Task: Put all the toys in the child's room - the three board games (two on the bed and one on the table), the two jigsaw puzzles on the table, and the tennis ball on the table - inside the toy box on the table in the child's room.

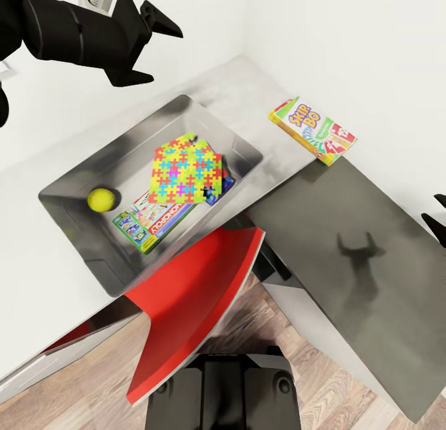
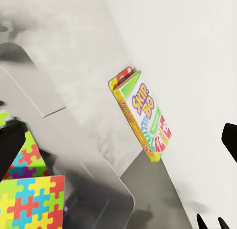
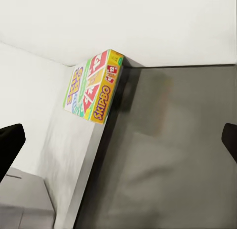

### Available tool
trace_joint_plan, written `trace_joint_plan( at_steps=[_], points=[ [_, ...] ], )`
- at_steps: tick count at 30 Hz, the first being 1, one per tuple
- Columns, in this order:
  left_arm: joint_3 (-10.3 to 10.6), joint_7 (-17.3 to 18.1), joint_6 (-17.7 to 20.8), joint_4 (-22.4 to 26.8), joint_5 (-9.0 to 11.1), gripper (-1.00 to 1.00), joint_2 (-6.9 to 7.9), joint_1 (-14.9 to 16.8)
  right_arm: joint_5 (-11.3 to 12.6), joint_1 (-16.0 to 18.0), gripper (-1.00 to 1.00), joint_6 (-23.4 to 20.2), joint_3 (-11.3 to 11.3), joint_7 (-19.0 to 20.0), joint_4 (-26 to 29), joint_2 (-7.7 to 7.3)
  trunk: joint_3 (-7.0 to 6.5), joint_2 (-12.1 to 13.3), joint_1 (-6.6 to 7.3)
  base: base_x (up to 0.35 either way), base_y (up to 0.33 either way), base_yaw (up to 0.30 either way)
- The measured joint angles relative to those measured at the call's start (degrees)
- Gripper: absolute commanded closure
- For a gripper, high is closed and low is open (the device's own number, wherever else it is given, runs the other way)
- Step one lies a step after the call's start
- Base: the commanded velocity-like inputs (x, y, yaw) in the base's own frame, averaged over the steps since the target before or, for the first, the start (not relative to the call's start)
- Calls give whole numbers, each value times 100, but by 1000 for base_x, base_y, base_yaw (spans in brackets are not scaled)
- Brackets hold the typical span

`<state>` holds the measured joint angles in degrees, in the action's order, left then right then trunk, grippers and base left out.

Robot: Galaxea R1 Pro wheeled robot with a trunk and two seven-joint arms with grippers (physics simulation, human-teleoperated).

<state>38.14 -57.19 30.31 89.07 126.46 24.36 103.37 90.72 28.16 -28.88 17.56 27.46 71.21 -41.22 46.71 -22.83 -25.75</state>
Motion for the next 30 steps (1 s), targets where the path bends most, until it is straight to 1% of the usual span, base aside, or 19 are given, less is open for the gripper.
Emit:
trace_joint_plan(
  at_steps=[5,10,17,30],
  points=[
    [37,0,9,2,-1,-100,-2,0,-1,0,-100,-4,-5,-9,-7,0,0,0,0,0,-6,0],
    [159,0,12,3,1,-100,-4,0,7,0,-100,-12,-8,-11,-12,2,0,0,0,0,-3,0],
    [239,0,12,3,9,-100,-1,0,8,0,-100,-10,-13,-19,-34,8,0,0,0,0,-1,0],
    [305,0,18,4,13,-100,-1,0,6,0,-100,19,-39,-33,-438,33,0,0,0,0,0,0]
  ],
)
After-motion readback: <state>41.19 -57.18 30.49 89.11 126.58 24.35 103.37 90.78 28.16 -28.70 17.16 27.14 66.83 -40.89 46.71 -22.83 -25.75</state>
